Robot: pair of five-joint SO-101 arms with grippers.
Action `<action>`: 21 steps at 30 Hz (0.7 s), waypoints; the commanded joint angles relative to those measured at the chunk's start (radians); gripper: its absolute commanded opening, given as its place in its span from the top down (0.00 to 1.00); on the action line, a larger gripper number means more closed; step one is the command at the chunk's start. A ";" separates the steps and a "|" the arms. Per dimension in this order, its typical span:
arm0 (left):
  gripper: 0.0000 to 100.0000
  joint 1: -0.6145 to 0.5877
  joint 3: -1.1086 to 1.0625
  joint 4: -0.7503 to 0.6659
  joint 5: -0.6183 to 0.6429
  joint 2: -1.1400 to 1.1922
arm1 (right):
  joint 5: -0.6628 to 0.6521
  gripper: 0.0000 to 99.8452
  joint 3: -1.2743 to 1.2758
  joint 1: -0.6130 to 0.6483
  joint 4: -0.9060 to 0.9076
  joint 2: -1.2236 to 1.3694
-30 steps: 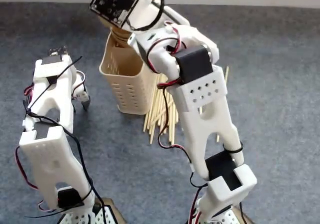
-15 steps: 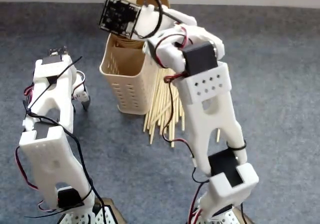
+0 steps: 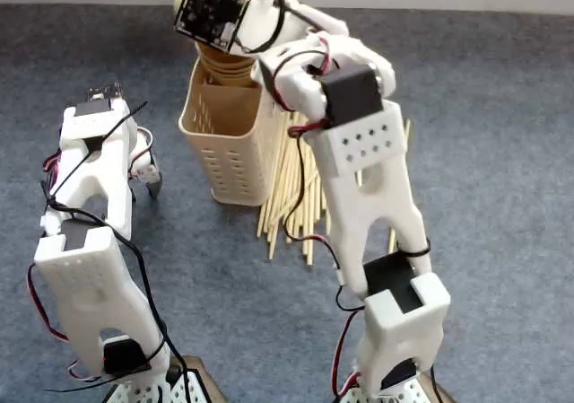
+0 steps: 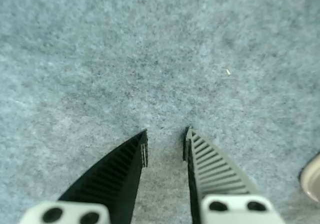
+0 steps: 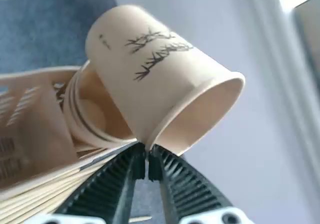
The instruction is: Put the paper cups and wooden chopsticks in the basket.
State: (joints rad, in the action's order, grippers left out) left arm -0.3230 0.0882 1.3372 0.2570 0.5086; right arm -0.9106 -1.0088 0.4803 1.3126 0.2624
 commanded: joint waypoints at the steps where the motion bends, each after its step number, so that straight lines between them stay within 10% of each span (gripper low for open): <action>1: 0.86 0.019 -0.007 -0.006 -0.003 -0.035 | 0.014 0.99 -0.058 0.004 -0.053 -0.004; 21: 0.86 0.038 -0.008 -0.006 -0.028 -0.035 | -0.267 0.99 -0.064 -0.059 0.073 -0.012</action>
State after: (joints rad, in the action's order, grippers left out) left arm -0.3184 0.0867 1.3357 0.2570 0.5086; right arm -1.1592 -1.0303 0.4588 1.3817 0.2624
